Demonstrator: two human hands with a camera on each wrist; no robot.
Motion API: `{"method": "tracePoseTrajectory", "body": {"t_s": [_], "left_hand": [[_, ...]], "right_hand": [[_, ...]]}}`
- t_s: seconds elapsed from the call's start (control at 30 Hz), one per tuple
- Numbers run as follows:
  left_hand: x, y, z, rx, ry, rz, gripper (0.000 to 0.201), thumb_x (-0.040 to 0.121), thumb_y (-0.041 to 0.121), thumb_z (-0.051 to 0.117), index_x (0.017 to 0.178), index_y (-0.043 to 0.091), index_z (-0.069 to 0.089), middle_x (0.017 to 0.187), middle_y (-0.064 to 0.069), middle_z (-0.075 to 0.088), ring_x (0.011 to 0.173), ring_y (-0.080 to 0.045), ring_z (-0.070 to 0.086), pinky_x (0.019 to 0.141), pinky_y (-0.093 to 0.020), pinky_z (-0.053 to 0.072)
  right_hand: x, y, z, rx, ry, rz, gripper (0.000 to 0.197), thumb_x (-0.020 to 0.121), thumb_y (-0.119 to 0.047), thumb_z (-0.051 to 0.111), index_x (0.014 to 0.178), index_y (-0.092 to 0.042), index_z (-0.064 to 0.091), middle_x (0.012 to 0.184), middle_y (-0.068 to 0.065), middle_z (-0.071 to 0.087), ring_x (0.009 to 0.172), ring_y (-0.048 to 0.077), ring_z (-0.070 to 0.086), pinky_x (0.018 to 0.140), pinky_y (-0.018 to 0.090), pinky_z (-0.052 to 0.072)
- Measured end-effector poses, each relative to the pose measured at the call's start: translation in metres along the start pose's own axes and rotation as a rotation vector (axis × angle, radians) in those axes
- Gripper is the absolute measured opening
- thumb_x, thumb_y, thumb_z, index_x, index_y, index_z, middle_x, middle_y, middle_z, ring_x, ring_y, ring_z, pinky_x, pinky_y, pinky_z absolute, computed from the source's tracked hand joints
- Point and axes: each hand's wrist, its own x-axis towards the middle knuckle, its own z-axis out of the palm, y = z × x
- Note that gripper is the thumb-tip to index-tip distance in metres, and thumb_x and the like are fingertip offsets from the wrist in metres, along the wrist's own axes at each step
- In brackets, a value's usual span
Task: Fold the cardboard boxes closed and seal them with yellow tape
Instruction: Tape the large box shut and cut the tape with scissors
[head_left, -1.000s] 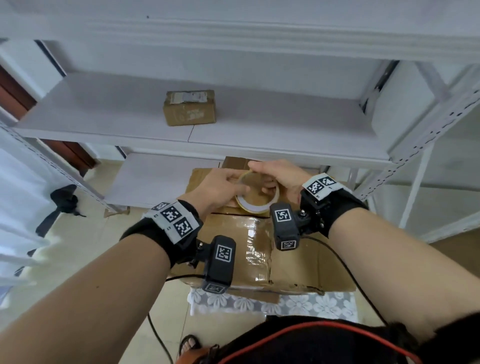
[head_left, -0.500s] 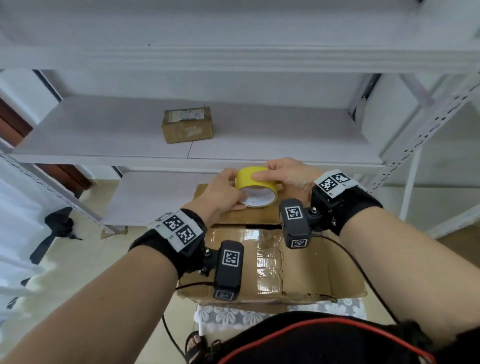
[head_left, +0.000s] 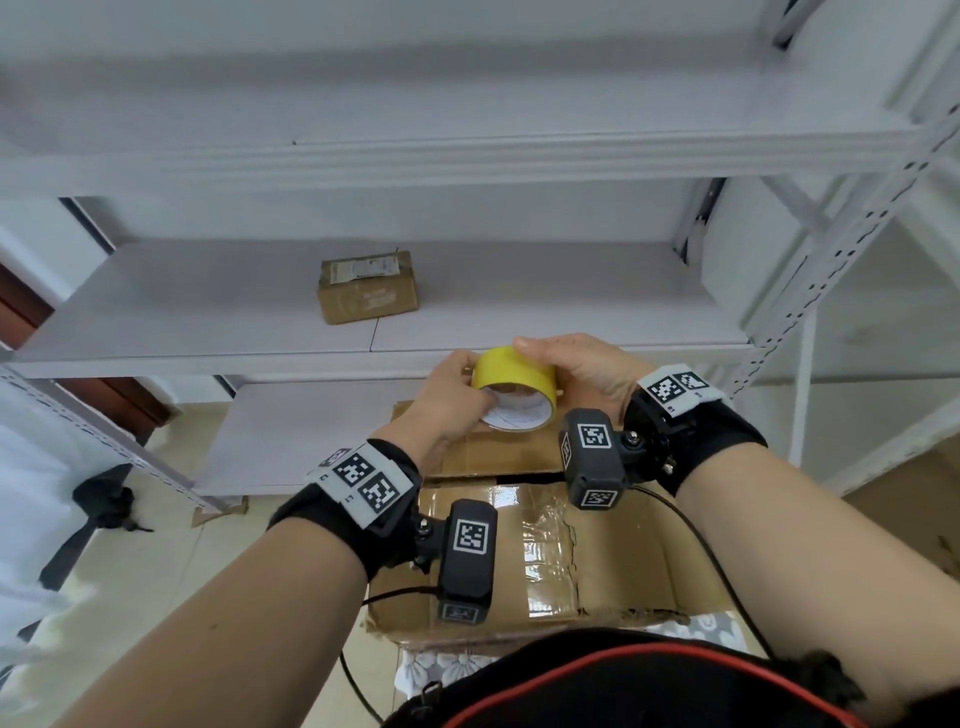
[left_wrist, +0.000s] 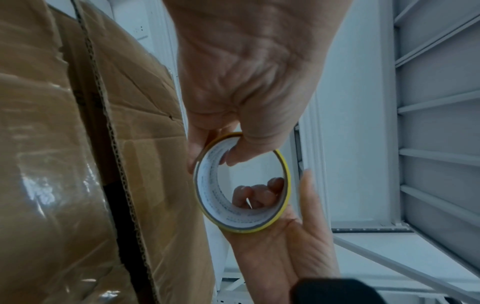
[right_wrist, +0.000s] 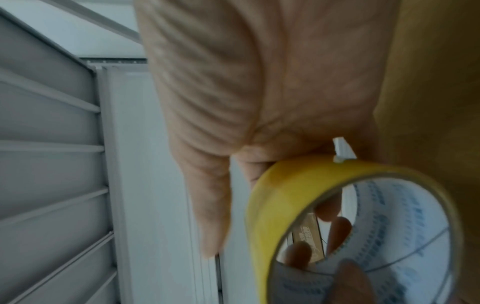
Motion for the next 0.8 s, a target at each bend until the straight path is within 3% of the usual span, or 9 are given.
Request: {"method": "tracePoseTrajectory", "body": {"t_s": [0.07,0.17,0.3,0.43,0.5,0.57,0.7,0.8], "left_hand": [[0.0023,0.0012,-0.0011,0.020,0.010,0.007,0.031,0.089,-0.008,0.053,0.092,0.023,0.050,0.096,-0.014,0.063,0.087,-0.027,0.065,0.076,-0.040,0.059],[0.0027,0.0034,-0.0029,0.044,0.028,0.002,0.032,0.090,-0.008,0.049,0.098,0.023,0.051,0.095,-0.013,0.064,0.091,-0.030,0.066,0.080,-0.045,0.058],[0.0045,0.0000,-0.0035,0.034,0.047,-0.010,0.035,0.087,-0.010,0.047,0.104,0.019,0.055,0.105,-0.020,0.066,0.101,-0.036,0.064,0.091,-0.052,0.053],[0.0049,-0.0024,-0.0012,-0.018,0.024,-0.034,0.035,0.089,-0.013,0.043,0.110,0.013,0.054,0.104,-0.019,0.065,0.096,-0.033,0.065,0.081,-0.042,0.057],[0.0052,-0.0035,-0.0014,-0.040,0.014,-0.052,0.037,0.089,-0.013,0.043,0.115,0.012,0.053,0.106,-0.020,0.065,0.097,-0.033,0.065,0.081,-0.042,0.057],[0.0046,-0.0043,-0.0018,-0.100,-0.005,-0.083,0.039,0.090,-0.014,0.041,0.119,0.010,0.052,0.109,-0.022,0.064,0.100,-0.036,0.065,0.086,-0.050,0.056],[0.0036,-0.0053,-0.0033,-0.199,-0.048,-0.127,0.041,0.092,-0.018,0.035,0.123,0.004,0.051,0.101,-0.016,0.064,0.095,-0.032,0.064,0.084,-0.048,0.055],[0.0032,-0.0057,-0.0033,-0.217,-0.049,-0.139,0.041,0.091,-0.019,0.035,0.122,0.003,0.051,0.100,-0.016,0.064,0.100,-0.036,0.063,0.089,-0.052,0.053]], "right_hand": [[0.0007,-0.0019,0.0034,-0.021,0.025,-0.009,0.038,0.089,-0.020,0.063,0.117,0.007,0.059,0.103,0.021,0.066,0.089,0.029,0.065,0.079,0.037,0.056],[0.0023,-0.0033,0.0059,0.023,0.024,0.005,0.025,0.093,-0.016,0.056,0.109,0.003,0.059,0.094,0.018,0.065,0.077,0.025,0.067,0.069,0.034,0.056],[0.0031,-0.0002,0.0043,0.099,0.036,0.092,0.034,0.096,-0.027,0.050,0.116,0.000,0.057,0.100,0.018,0.066,0.085,0.030,0.065,0.081,0.041,0.053],[0.0039,-0.0018,0.0091,0.056,0.013,0.075,0.039,0.094,-0.031,0.054,0.115,0.001,0.058,0.093,0.017,0.068,0.075,0.026,0.069,0.065,0.034,0.056],[0.0040,-0.0031,0.0104,0.011,-0.006,0.052,0.031,0.094,-0.023,0.056,0.113,0.001,0.058,0.094,0.017,0.066,0.074,0.024,0.068,0.065,0.034,0.055],[0.0037,-0.0031,0.0092,0.006,-0.007,0.054,0.027,0.095,-0.019,0.052,0.111,0.001,0.058,0.092,0.017,0.067,0.075,0.025,0.067,0.069,0.036,0.053],[0.0028,0.0019,0.0058,0.043,-0.009,0.084,0.038,0.094,-0.020,0.050,0.124,0.004,0.054,0.100,0.020,0.066,0.087,0.032,0.064,0.084,0.044,0.050],[0.0037,0.0028,0.0044,0.060,-0.022,0.092,0.033,0.097,-0.026,0.046,0.113,-0.001,0.060,0.099,0.018,0.067,0.083,0.029,0.066,0.080,0.040,0.051]]}}
